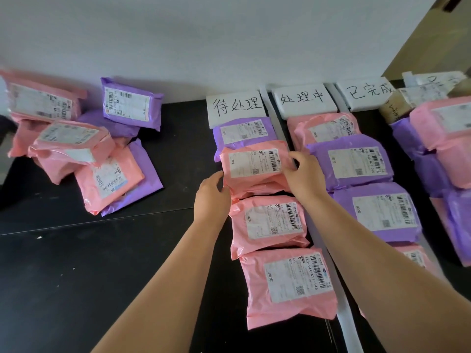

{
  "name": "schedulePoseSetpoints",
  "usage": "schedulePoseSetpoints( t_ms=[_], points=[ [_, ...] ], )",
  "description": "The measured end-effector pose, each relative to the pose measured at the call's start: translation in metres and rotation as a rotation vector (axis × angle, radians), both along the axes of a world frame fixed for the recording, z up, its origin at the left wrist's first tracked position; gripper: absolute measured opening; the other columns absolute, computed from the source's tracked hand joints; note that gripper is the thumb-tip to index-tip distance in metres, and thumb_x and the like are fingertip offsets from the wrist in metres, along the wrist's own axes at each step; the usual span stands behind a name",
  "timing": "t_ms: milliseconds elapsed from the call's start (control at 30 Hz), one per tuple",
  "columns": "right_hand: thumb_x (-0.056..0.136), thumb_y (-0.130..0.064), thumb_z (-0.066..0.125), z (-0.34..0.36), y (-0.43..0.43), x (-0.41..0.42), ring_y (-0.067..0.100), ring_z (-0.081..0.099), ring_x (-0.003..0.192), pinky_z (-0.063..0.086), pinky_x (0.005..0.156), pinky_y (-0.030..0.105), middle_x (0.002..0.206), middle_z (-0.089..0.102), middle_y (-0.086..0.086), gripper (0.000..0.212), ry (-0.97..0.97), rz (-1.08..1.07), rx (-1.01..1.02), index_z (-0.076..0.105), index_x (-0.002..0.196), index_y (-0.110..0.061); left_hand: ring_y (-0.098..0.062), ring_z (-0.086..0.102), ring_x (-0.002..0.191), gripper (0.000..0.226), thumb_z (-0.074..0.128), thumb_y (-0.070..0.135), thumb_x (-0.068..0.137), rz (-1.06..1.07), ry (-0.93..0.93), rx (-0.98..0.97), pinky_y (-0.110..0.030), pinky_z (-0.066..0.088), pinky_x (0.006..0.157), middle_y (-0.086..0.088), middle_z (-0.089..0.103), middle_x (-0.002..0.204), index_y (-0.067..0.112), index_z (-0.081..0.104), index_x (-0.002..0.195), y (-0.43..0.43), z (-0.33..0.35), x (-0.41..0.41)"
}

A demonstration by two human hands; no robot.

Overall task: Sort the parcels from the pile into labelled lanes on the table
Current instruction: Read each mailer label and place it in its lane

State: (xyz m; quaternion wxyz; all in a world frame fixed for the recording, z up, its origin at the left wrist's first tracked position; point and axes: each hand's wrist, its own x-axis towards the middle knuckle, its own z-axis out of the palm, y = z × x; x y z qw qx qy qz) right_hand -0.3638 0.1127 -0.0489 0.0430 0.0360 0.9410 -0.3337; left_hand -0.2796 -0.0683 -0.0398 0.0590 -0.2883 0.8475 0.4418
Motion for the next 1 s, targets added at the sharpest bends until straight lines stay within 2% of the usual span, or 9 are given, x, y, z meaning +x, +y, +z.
schedulePoseSetpoints(
  t_ms=[200,300,367,467,500,633,700,800,1000],
  points=[
    [0.095,-0.015,0.06,0.022,-0.034,0.017,0.027,0.055,0.121,0.045,0.1,0.044,0.129,0.059,0.01,0.033,0.122,0.028,-0.041,0.063,0.127,-0.012,-0.018,0.055,0.125,0.049,0.049,0.014,0.101,0.061,0.027,-0.038,-0.023,0.046,0.082,0.0,0.041,0.154,0.029,0.042,0.147,-0.027,0.012,0.019],
    [0.094,-0.016,0.059,0.035,-0.068,0.039,0.026,0.056,0.119,0.043,0.099,0.037,0.128,0.061,0.007,0.033,0.106,0.09,-0.034,0.064,0.126,-0.013,-0.015,0.061,0.112,0.048,0.049,0.013,0.101,0.075,0.025,-0.043,-0.026,0.054,0.082,0.0,0.043,0.152,0.032,0.045,0.145,-0.054,0.015,0.036],
    [0.096,-0.018,0.058,0.039,-0.094,0.059,0.025,0.058,0.116,0.044,0.096,0.035,0.124,0.063,0.006,0.03,0.093,0.148,-0.027,0.064,0.124,-0.012,-0.01,0.062,0.104,0.047,0.05,0.013,0.101,0.081,0.011,-0.034,-0.023,0.052,0.078,0.0,0.047,0.149,0.032,0.046,0.144,-0.076,0.015,0.051],
    [0.099,-0.024,0.058,0.04,-0.137,0.087,0.02,0.06,0.115,0.047,0.092,0.03,0.128,0.062,0.001,0.03,0.044,0.203,-0.036,0.063,0.128,-0.019,-0.019,0.056,0.125,0.044,0.049,0.01,0.1,0.069,0.024,-0.044,-0.029,0.046,0.096,-0.002,0.053,0.143,0.026,0.05,0.142,-0.115,0.017,0.078],
    [0.099,-0.025,0.059,0.039,-0.153,0.093,0.018,0.06,0.115,0.046,0.09,0.027,0.13,0.062,-0.001,0.032,0.017,0.214,-0.034,0.062,0.131,-0.02,-0.021,0.055,0.125,0.044,0.048,0.009,0.1,0.074,0.04,-0.056,-0.03,0.045,0.097,-0.003,0.055,0.14,0.024,0.052,0.141,-0.131,0.017,0.086],
    [0.099,-0.025,0.06,0.031,-0.214,0.106,0.014,0.06,0.118,0.045,0.092,0.024,0.134,0.06,-0.002,0.036,-0.076,0.298,-0.028,0.059,0.135,-0.022,-0.014,0.055,0.092,0.043,0.045,0.011,0.101,0.185,-0.043,-0.068,-0.021,0.042,0.069,-0.002,0.059,0.131,0.027,0.052,0.141,-0.196,0.015,0.106],
    [0.099,-0.026,0.06,0.025,-0.243,0.108,0.015,0.06,0.116,0.049,0.099,0.032,0.133,0.061,-0.001,0.036,-0.098,0.34,-0.011,0.059,0.135,-0.021,-0.017,0.056,0.097,0.042,0.044,0.011,0.101,0.183,-0.046,-0.098,-0.022,0.042,0.074,-0.004,0.058,0.132,0.025,0.054,0.139,-0.224,0.012,0.112],
    [0.099,-0.027,0.058,0.014,-0.284,0.107,0.018,0.062,0.113,0.048,0.102,0.042,0.13,0.062,0.0,0.035,-0.105,0.367,0.056,0.059,0.134,-0.02,-0.023,0.055,0.119,0.043,0.044,0.01,0.098,0.163,-0.041,-0.1,-0.031,0.046,0.088,-0.002,0.052,0.141,0.022,0.054,0.139,-0.258,0.005,0.117],
    [0.1,-0.028,0.053,-0.01,-0.345,0.087,0.023,0.06,0.103,0.047,0.093,0.042,0.112,0.063,0.004,0.029,-0.104,0.351,0.239,0.063,0.125,-0.018,-0.024,0.047,0.132,0.047,0.045,0.009,0.1,0.026,-0.114,-0.138,-0.034,0.041,0.105,-0.002,0.042,0.152,0.019,0.045,0.146,-0.304,-0.021,0.107]
  ],
)
